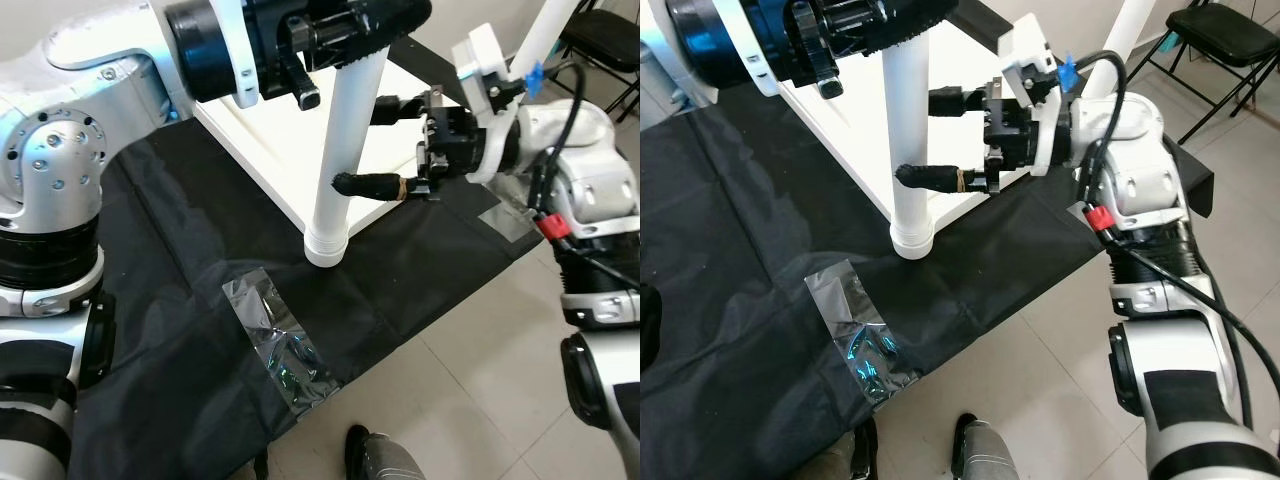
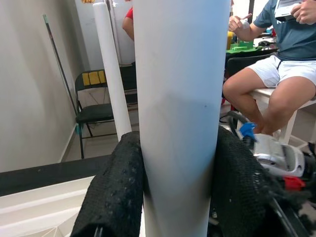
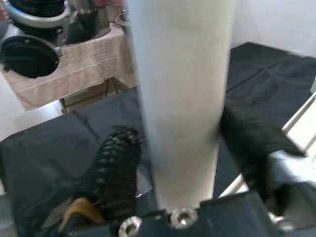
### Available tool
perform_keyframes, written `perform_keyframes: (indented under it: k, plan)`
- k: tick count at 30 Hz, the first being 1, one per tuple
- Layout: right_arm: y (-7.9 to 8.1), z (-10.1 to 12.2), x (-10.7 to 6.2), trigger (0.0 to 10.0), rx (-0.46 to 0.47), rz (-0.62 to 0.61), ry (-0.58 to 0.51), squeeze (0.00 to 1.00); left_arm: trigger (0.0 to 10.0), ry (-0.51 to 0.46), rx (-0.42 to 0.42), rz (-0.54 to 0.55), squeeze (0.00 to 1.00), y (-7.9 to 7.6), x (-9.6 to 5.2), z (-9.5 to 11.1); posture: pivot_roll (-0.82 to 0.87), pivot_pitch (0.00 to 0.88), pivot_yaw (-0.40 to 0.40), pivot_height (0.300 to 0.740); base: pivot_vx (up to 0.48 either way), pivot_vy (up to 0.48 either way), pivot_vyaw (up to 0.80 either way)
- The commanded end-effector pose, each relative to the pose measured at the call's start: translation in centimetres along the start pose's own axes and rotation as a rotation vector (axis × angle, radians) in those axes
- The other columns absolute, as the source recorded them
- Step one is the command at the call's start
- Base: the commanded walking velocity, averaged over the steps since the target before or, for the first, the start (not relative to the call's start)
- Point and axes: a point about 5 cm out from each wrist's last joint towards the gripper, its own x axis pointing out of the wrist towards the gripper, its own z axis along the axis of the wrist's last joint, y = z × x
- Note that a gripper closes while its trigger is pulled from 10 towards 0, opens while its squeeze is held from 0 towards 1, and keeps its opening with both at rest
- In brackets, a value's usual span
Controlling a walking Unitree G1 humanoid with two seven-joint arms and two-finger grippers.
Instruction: Building children table
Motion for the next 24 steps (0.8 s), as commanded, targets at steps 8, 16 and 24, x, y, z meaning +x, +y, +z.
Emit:
perform_keyframes:
  k: [8,16,24]
  plan:
    - [-1.0,0.7,0.3,0.0,-0.061,0.056,-0.013,0.0,0.0,0.015,0.01,-0.064,0.0,-1.0,0.1,0.5,0.07,0.282,0.008,0.74,0.0,0.0,0.0]
    - [-1.4,0.9,-0.2,0.0,-0.068,0.062,-0.017,0.0,0.0,0.021,0.004,-0.07,0.0,-1.1,0.1,0.3,0.07,0.284,0.011,0.74,0.0,0.0,0.0]
    - [-1.7,0.6,-0.4,0.0,-0.054,0.025,-0.018,0.0,10.0,0.02,0.003,-0.056,1.0,-0.9,0.2,0.1,0.06,0.281,0.012,0.74,0.0,0.0,0.0]
